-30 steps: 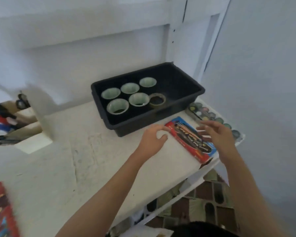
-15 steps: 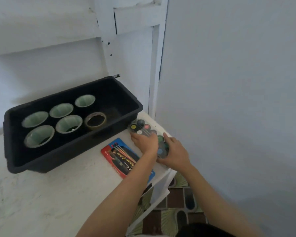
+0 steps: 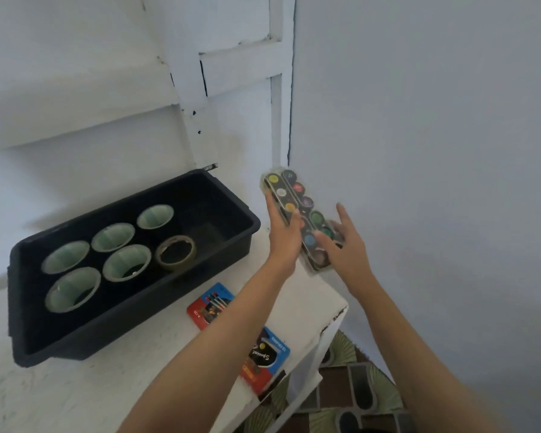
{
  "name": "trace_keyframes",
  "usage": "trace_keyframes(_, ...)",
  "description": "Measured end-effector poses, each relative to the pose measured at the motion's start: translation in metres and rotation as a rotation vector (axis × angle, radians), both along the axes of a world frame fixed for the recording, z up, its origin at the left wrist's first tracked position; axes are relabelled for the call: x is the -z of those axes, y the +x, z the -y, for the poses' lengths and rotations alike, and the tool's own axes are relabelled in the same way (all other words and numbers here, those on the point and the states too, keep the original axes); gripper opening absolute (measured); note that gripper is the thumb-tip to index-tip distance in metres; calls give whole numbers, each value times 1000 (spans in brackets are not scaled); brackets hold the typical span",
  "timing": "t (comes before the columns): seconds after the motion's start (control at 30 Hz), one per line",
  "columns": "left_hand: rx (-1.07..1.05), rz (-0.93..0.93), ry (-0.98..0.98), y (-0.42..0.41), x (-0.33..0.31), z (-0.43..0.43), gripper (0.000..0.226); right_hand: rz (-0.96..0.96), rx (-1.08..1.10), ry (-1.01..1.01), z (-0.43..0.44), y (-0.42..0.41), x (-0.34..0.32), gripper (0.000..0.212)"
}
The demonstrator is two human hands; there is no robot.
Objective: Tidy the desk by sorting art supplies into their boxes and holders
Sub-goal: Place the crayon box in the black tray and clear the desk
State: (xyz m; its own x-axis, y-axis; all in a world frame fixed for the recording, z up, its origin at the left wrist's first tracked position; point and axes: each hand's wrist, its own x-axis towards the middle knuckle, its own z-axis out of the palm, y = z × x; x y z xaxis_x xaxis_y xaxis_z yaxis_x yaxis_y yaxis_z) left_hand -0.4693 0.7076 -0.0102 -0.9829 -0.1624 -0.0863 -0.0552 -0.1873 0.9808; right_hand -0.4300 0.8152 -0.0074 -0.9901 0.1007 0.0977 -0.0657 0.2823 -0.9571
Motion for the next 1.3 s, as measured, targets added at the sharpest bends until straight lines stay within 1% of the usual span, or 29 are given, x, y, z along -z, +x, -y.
trace_keyframes(0.1,-135,-2,42,-14,-15,31,58,-35,6,-120,25,-27,-19,51)
trace_keyframes(0.17,-221,28,97,-22,-16,60,55,-41,10,-113,46,-46,-25,38)
trace_keyframes(0.23,-291,46,122,-29,-15,94,55,-51,-59,-19,73,-67,-25,32)
trace_keyframes(0.33,-383,84,103,-36,-12,141,56,-94,-187,200,112,-100,-19,26)
trace_keyframes(0.43,-379,116,112,-44,-8,174,55,-75,-274,399,140,-125,-9,28)
trace_keyframes(0.5,-356,142,78,-49,-1,187,55,-32,-347,490,154,-133,1,33)
trace_keyframes(0.57,-317,173,52,-55,7,194,55,-40,-385,570,160,-138,14,36)
trace_keyframes(0.67,-268,241,37,-64,22,192,57,-90,-308,554,162,-142,26,34)
trace_keyframes(0.83,-277,361,133,-76,40,177,66,-168,-170,543,162,-137,37,38)
trace_keyframes(0.9,-255,407,82,-82,49,176,66,-187,-159,542,163,-140,40,40)
trace_keyframes(1.03,-204,524,-174,-90,51,172,77,-205,-152,556,164,-141,42,40)
trace_keyframes(1.1,-228,573,-197,-96,50,172,80,-218,-146,558,164,-140,42,39)
trace_keyframes(1.23,-253,679,-172,-104,55,173,97,-228,-153,543,162,-140,43,37)
trace_keyframes(1.3,-220,681,-132,-104,60,178,97,-230,-161,540,161,-140,42,36)
